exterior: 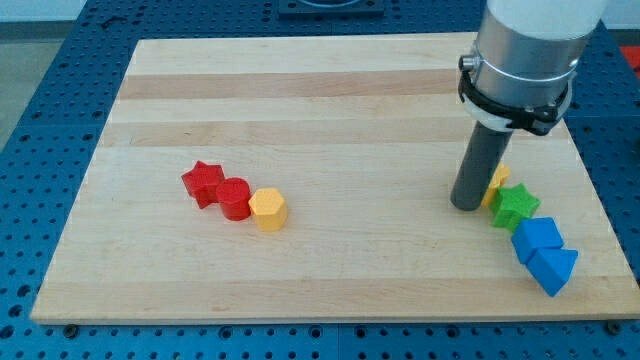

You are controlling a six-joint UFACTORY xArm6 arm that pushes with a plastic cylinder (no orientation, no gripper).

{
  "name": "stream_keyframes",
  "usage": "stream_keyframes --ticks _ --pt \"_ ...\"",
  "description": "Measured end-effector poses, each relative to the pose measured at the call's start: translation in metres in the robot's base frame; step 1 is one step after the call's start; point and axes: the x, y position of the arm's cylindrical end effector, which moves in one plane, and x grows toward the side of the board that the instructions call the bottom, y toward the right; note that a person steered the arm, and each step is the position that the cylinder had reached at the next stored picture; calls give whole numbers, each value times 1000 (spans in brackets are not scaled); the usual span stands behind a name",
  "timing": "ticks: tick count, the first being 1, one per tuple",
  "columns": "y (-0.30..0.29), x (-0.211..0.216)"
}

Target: Move the yellow heart right a bit

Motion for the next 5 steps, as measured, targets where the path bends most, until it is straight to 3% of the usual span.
stream_keyframes --ticks 3,4,5 --pt "19 0" --pt "-24 0" --pt "-29 0"
